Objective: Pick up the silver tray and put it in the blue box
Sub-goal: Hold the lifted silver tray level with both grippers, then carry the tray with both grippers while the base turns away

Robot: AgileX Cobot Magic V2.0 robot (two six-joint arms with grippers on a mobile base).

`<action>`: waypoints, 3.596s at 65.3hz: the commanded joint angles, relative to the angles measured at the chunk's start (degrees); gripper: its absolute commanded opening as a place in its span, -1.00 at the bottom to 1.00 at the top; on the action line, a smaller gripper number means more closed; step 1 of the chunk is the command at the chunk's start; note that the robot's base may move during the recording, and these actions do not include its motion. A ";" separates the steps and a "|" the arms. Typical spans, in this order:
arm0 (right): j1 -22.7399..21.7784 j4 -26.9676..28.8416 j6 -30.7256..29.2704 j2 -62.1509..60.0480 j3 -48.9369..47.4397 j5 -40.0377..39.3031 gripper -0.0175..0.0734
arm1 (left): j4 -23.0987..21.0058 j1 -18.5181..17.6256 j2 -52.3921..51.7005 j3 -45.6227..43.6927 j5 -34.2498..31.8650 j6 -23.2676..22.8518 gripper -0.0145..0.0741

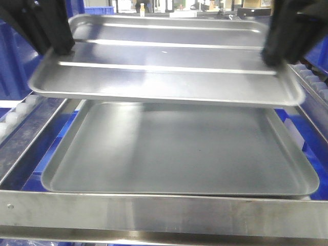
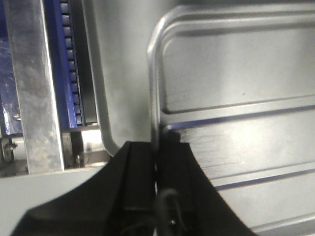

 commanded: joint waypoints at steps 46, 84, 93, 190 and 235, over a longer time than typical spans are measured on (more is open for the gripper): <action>0.87 -9.60 3.53 -6.00 -1.49 4.49 -0.49 | 6.93 -3.09 0.08 -4.22 4.91 -5.12 -0.90; 0.82 -9.60 3.49 -6.00 -1.49 5.26 -0.49 | 6.75 -3.09 -0.02 -4.22 5.95 -5.12 -0.91; 0.82 -9.60 3.49 -6.00 -1.49 5.26 -0.49 | 6.75 -3.09 -0.02 -4.22 5.95 -5.12 -0.91; 0.82 -9.60 3.49 -6.00 -1.49 5.39 -0.49 | 6.61 -3.09 -0.02 -4.22 5.95 -5.12 -0.91; 0.82 -9.60 3.49 -6.00 -1.49 5.39 -0.49 | 6.61 -3.09 -0.02 -4.22 5.95 -5.12 -0.91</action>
